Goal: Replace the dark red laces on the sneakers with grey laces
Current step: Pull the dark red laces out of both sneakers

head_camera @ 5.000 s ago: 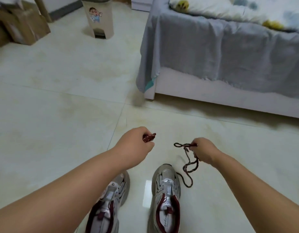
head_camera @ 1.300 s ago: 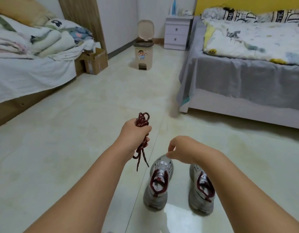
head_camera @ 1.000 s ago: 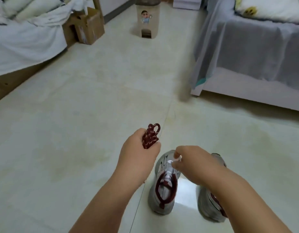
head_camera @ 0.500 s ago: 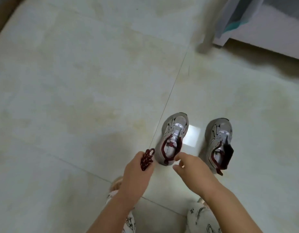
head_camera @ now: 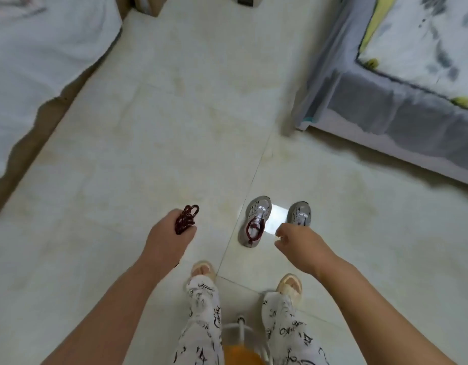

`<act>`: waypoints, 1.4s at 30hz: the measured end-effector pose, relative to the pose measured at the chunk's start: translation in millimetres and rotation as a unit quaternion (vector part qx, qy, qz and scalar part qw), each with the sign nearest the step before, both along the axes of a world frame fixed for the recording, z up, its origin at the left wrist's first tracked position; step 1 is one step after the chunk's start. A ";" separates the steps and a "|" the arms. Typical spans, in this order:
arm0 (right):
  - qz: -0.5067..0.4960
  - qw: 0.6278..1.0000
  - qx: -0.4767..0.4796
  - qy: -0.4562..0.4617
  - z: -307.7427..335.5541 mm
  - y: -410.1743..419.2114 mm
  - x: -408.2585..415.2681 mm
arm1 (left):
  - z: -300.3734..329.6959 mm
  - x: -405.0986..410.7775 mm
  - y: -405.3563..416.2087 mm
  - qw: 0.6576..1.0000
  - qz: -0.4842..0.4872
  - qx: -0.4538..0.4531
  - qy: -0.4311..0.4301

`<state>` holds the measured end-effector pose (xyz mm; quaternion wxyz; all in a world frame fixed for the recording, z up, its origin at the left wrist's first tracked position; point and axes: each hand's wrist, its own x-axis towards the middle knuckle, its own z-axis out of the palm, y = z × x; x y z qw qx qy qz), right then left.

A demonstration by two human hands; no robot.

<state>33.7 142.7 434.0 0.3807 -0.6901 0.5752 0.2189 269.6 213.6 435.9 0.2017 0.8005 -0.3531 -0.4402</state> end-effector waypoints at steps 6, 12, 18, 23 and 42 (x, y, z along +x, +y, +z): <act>0.005 0.998 -0.060 -0.014 104.8 -2.7 48.2 | 100.0 65.3 17.6 0.998 0.028 -0.063 -0.006; -0.027 0.990 -0.095 -0.099 154.9 -1.4 109.2 | 132.1 129.9 18.8 0.994 0.053 -0.097 -0.011; -0.014 0.991 -0.083 -0.103 153.7 -9.9 138.6 | 127.9 173.0 14.7 0.995 0.073 -0.074 -0.004; 0.005 0.995 -0.076 -0.071 144.8 -47.2 150.4 | 117.8 194.6 -14.7 0.997 0.063 -0.053 -0.006; -0.008 0.987 -0.105 -0.122 141.5 -281.9 344.7 | 144.6 386.4 -221.7 0.992 0.104 -0.062 -0.026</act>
